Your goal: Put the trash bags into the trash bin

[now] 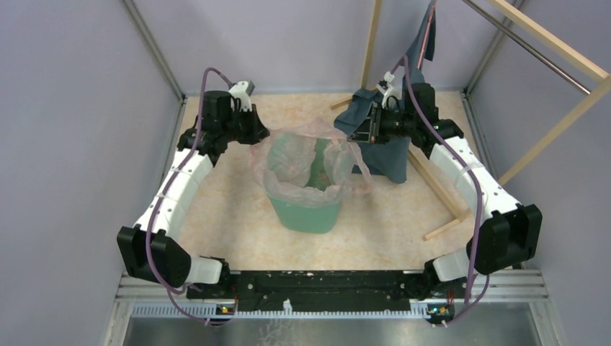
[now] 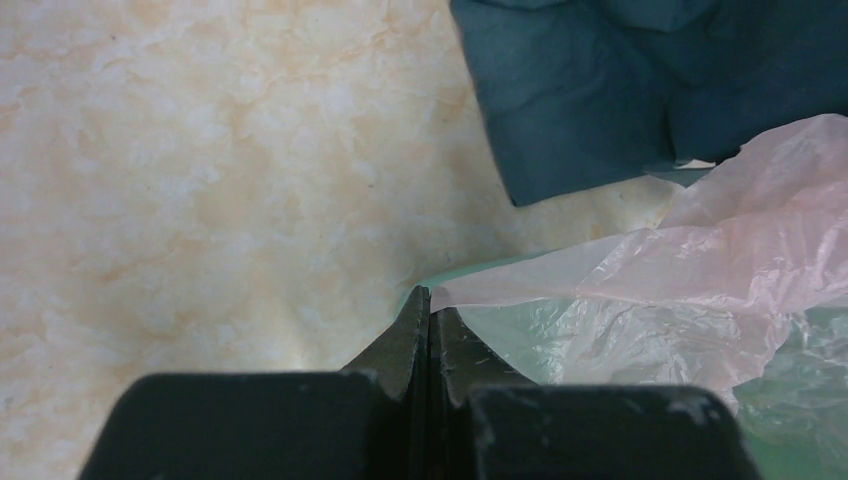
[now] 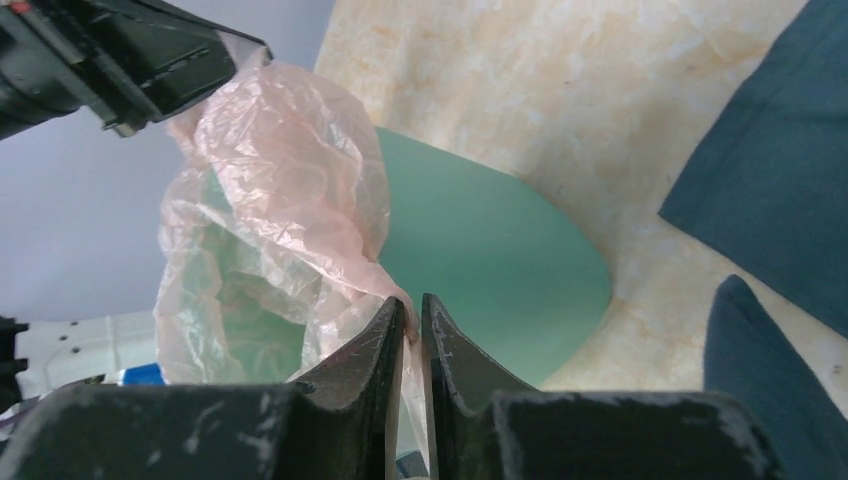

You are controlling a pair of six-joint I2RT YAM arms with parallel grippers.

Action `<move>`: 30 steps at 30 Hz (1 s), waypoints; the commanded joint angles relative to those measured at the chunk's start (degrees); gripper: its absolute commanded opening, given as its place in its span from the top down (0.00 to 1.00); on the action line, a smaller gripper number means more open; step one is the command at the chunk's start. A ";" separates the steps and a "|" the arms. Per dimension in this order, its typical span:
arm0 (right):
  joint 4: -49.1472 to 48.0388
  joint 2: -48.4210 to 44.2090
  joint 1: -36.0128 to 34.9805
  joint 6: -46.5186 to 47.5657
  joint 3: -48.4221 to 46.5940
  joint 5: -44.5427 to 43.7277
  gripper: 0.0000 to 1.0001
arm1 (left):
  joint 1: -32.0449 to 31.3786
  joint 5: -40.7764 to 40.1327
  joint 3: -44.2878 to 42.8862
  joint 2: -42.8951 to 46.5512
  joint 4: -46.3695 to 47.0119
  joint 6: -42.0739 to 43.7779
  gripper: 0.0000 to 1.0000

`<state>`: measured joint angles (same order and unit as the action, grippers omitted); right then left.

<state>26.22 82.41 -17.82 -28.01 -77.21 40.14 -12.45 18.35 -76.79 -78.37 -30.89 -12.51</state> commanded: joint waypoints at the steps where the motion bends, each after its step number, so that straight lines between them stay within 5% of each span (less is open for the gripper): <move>1: -0.36 -1.25 0.07 3.13 -0.88 -4.58 0.87 | 0.32 2.83 0.59 3.20 5.90 -1.49 1.00; 23: -1.95 -4.81 -0.02 3.73 7.95 -10.53 0.90 | 0.32 4.51 3.92 -5.28 13.12 -4.28 1.00; 30: 11.26 -13.05 -0.02 12.07 -0.22 -22.58 0.59 | 0.35 5.12 6.08 -3.46 12.93 -3.21 1.00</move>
<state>32.75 77.10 -17.82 -21.85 -70.83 24.56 -12.40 22.35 -71.61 -84.64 -20.53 -16.60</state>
